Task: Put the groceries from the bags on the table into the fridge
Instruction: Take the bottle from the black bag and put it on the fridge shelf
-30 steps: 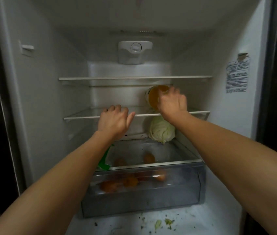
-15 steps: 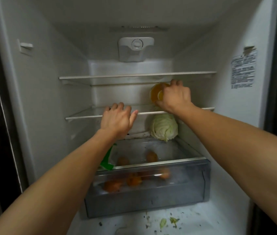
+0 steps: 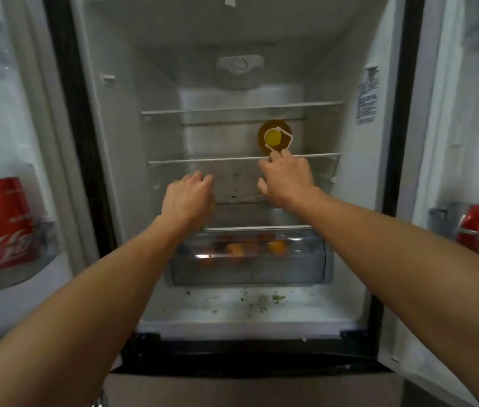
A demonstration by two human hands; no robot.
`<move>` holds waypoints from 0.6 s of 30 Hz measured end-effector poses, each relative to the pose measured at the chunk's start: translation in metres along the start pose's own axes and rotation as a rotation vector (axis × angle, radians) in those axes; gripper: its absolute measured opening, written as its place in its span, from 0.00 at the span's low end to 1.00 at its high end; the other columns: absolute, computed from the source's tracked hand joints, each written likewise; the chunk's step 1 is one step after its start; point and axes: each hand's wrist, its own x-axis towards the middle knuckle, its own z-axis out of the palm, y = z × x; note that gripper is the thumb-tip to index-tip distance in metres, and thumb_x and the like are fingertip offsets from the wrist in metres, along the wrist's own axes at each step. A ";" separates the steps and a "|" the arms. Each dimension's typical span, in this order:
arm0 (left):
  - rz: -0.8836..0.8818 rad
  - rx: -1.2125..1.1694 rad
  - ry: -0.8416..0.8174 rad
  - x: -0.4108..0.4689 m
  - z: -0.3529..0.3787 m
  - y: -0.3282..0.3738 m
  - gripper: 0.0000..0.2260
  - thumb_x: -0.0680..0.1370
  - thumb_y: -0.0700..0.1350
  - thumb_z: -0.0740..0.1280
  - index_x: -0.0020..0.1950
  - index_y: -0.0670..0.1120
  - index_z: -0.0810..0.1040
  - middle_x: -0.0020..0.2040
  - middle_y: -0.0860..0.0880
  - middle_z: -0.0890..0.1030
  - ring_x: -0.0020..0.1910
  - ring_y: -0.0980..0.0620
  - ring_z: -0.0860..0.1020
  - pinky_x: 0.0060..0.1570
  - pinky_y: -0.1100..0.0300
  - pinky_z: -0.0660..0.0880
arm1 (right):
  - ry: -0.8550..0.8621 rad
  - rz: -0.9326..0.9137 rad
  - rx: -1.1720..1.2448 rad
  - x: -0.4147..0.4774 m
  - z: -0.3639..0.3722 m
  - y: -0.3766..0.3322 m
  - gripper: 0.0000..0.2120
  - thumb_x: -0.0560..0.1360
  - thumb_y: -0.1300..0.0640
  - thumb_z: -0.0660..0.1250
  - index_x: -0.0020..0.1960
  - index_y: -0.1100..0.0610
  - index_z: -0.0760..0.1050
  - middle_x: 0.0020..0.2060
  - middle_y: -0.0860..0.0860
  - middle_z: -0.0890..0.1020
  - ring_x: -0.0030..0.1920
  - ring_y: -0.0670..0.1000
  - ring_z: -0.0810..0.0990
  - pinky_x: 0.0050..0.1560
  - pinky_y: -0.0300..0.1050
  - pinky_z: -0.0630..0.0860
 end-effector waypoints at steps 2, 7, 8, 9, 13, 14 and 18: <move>-0.024 0.024 -0.063 -0.041 -0.012 0.009 0.09 0.77 0.44 0.61 0.54 0.42 0.75 0.51 0.40 0.77 0.51 0.38 0.77 0.38 0.51 0.68 | -0.054 -0.042 0.039 -0.030 -0.006 -0.013 0.16 0.78 0.50 0.60 0.62 0.57 0.74 0.59 0.57 0.77 0.59 0.59 0.74 0.49 0.51 0.72; -0.076 0.139 -0.284 -0.148 -0.049 0.021 0.09 0.79 0.46 0.58 0.54 0.45 0.74 0.52 0.45 0.78 0.48 0.40 0.79 0.37 0.53 0.68 | -0.211 -0.201 0.165 -0.104 -0.023 -0.060 0.18 0.78 0.48 0.61 0.63 0.56 0.74 0.59 0.57 0.77 0.59 0.58 0.75 0.51 0.51 0.72; -0.094 0.151 -0.332 -0.169 -0.059 0.022 0.09 0.78 0.46 0.58 0.54 0.45 0.75 0.51 0.45 0.79 0.48 0.41 0.79 0.37 0.53 0.68 | -0.233 -0.253 0.183 -0.119 -0.026 -0.073 0.18 0.78 0.48 0.61 0.63 0.56 0.74 0.59 0.57 0.78 0.59 0.58 0.75 0.50 0.51 0.73; -0.116 0.162 -0.378 -0.190 -0.068 0.021 0.09 0.78 0.46 0.58 0.54 0.45 0.75 0.51 0.44 0.79 0.48 0.41 0.79 0.37 0.53 0.68 | -0.242 -0.312 0.194 -0.133 -0.029 -0.087 0.17 0.78 0.49 0.61 0.63 0.55 0.74 0.58 0.56 0.78 0.58 0.58 0.76 0.48 0.50 0.72; -0.225 0.219 -0.466 -0.281 -0.113 0.006 0.09 0.77 0.46 0.59 0.54 0.46 0.75 0.53 0.44 0.80 0.50 0.39 0.79 0.38 0.53 0.68 | -0.231 -0.507 0.283 -0.185 -0.047 -0.157 0.15 0.78 0.50 0.60 0.60 0.56 0.75 0.55 0.56 0.79 0.56 0.58 0.77 0.44 0.49 0.70; -0.259 0.225 -0.492 -0.307 -0.125 -0.001 0.09 0.77 0.45 0.59 0.54 0.46 0.75 0.53 0.44 0.80 0.49 0.40 0.80 0.39 0.54 0.70 | -0.228 -0.545 0.315 -0.198 -0.054 -0.177 0.14 0.78 0.50 0.60 0.59 0.56 0.75 0.55 0.56 0.79 0.55 0.58 0.78 0.44 0.48 0.70; -0.437 0.292 -0.591 -0.416 -0.185 -0.033 0.10 0.78 0.47 0.59 0.55 0.47 0.75 0.52 0.46 0.80 0.49 0.42 0.79 0.42 0.53 0.73 | -0.210 -0.700 0.406 -0.250 -0.095 -0.264 0.15 0.78 0.50 0.60 0.61 0.56 0.74 0.56 0.55 0.79 0.57 0.58 0.78 0.48 0.50 0.73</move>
